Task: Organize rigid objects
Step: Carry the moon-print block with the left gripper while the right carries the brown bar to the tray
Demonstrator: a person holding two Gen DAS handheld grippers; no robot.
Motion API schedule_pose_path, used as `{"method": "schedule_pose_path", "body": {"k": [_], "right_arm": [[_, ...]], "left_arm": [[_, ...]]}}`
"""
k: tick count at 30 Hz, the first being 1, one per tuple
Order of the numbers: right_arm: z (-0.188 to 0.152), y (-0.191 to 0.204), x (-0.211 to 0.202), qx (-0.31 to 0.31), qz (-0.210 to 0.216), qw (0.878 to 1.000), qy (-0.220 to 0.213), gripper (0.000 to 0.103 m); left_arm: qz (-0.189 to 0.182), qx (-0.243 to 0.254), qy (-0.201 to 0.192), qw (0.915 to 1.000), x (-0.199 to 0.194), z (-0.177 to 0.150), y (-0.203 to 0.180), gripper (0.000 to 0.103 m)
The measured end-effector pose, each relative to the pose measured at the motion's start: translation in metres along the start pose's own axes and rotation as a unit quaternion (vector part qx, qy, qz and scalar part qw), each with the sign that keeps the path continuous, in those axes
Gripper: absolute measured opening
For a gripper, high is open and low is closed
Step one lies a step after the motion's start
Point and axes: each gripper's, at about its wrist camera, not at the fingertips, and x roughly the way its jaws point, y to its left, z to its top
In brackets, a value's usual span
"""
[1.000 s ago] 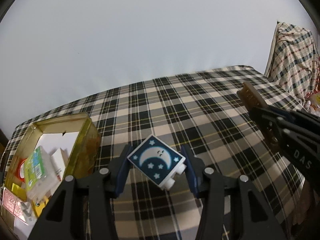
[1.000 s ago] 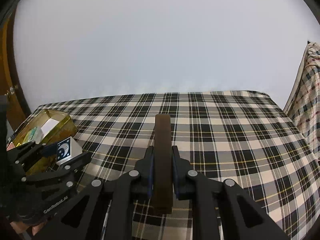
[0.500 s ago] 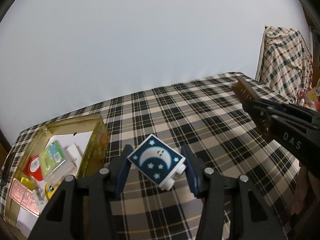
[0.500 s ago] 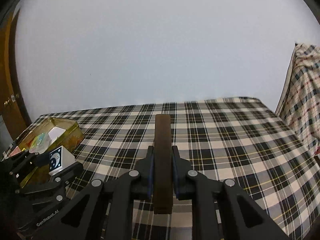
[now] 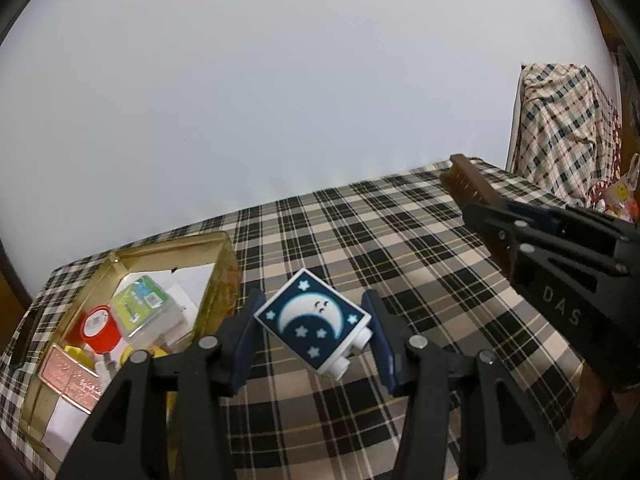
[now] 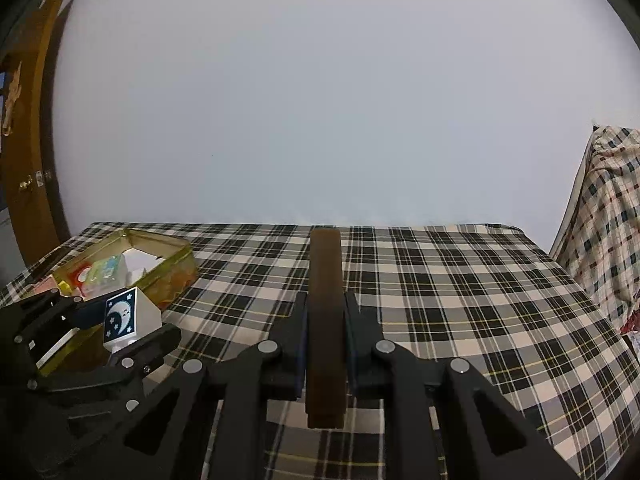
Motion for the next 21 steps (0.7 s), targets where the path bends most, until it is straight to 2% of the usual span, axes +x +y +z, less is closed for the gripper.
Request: {"method": "schedule_pose_path", "body": {"k": [5, 21], "right_arm": [[-0.002, 0.009, -0.007, -0.002, 0.005, 1.0, -0.009, 0.017], [-0.008, 0.039, -0.027, -0.016, 0.023, 0.999, -0.033, 0.017]], "left_arm": [[0.005, -0.001, -0.024, 0.9997, -0.015, -0.004, 0.005, 0.049], [0.006, -0.033, -0.054, 0.998, -0.035, -0.013, 0.027, 0.049]]}}
